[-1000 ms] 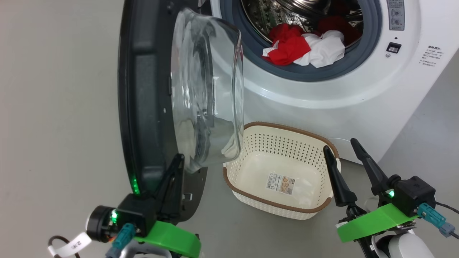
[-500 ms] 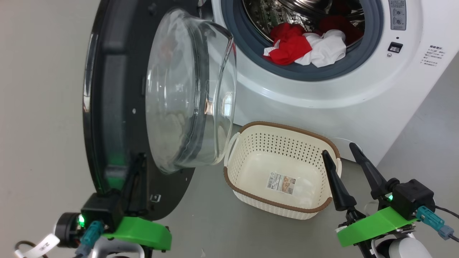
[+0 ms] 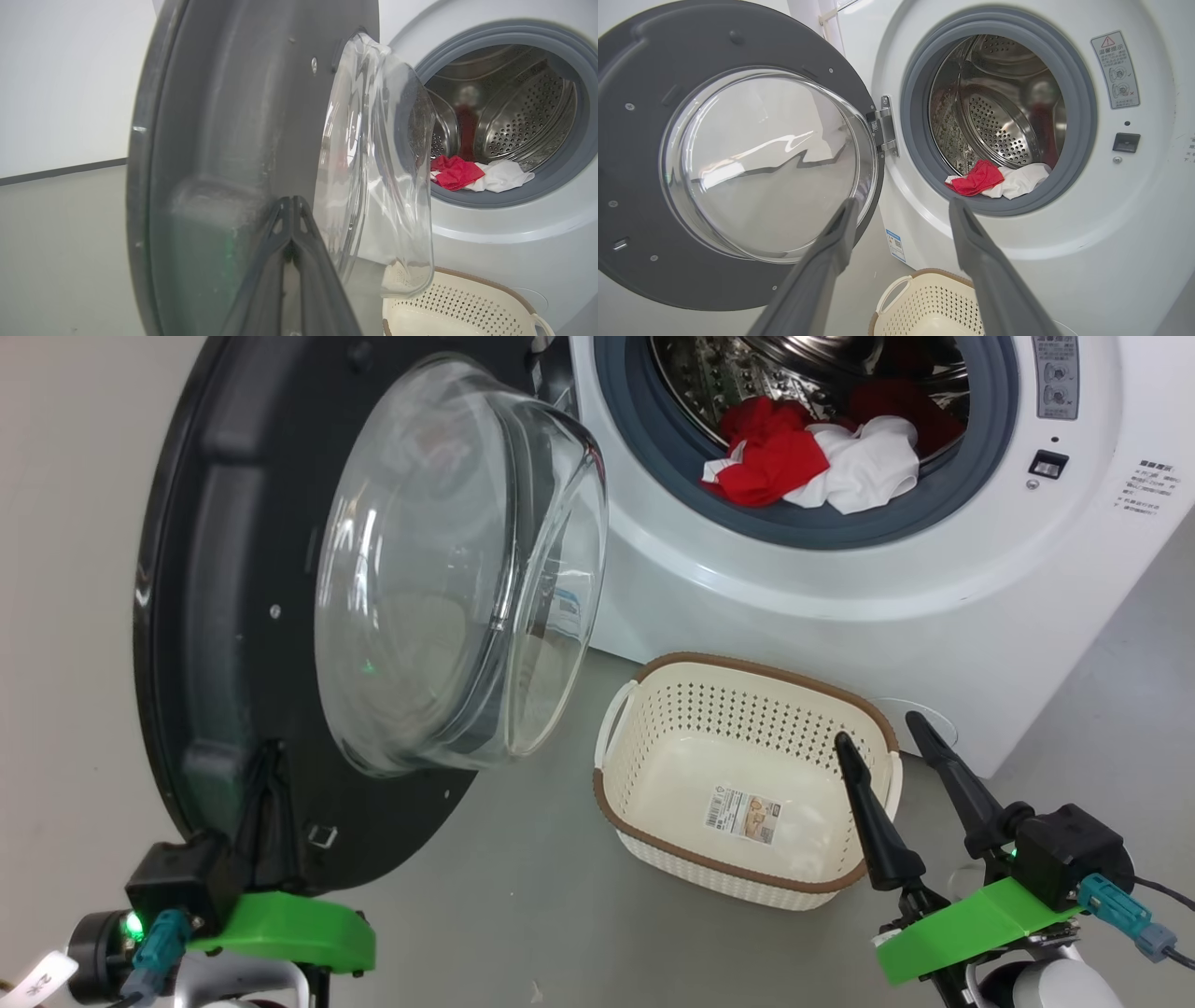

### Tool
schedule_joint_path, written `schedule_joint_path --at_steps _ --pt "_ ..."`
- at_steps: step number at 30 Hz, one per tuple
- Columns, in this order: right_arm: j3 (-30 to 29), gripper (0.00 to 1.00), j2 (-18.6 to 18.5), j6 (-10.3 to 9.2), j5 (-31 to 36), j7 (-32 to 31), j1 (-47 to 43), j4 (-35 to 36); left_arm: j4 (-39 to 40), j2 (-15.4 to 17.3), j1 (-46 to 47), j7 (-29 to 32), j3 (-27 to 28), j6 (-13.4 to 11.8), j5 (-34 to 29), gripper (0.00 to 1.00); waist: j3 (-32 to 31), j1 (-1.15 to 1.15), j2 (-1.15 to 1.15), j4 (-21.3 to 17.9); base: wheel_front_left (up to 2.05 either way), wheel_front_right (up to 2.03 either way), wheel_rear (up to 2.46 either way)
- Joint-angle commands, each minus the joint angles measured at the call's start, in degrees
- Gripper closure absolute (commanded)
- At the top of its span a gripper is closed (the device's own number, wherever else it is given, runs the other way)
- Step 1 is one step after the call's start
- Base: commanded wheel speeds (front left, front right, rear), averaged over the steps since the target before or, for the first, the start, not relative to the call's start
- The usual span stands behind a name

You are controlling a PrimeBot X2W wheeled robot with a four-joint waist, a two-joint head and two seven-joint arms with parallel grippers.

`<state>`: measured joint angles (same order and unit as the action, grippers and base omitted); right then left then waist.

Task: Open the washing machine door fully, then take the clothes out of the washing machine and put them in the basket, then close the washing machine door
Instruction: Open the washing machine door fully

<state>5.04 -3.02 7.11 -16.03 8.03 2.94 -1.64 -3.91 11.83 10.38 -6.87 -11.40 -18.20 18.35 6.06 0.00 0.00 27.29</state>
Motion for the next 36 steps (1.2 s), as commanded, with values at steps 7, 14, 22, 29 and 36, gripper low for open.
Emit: schedule_joint_path --at_steps 7,14,22,29,36 --pt "1.58 0.0 0.14 0.37 1.17 -1.13 0.53 2.92 -1.95 2.07 1.46 -1.99 4.35 -0.75 1.66 1.0 1.1 0.0 0.0 0.47 0.0 0.0 0.0" --pt "1.52 0.0 0.14 0.37 1.83 -2.1 0.62 3.75 -5.78 2.69 3.97 -4.14 6.15 -0.38 2.83 1.0 1.88 0.0 0.0 0.45 0.0 0.0 0.0" --pt "1.14 0.0 0.14 0.37 2.64 -3.2 0.57 4.73 -9.39 3.47 6.24 -5.95 7.69 -0.2 3.38 1.0 2.47 0.0 0.0 0.14 0.0 0.0 0.0" --pt "1.18 0.0 0.14 0.37 2.96 -3.66 0.63 5.23 -12.44 3.82 8.27 -6.86 8.45 0.43 3.83 1.0 2.95 0.0 0.0 0.13 0.0 0.0 0.0" --pt "1.23 0.0 0.14 0.37 3.33 -4.18 0.84 5.69 -15.54 4.45 10.56 -7.59 9.86 0.74 4.17 1.0 3.54 0.0 0.0 0.12 0.0 0.0 0.0"
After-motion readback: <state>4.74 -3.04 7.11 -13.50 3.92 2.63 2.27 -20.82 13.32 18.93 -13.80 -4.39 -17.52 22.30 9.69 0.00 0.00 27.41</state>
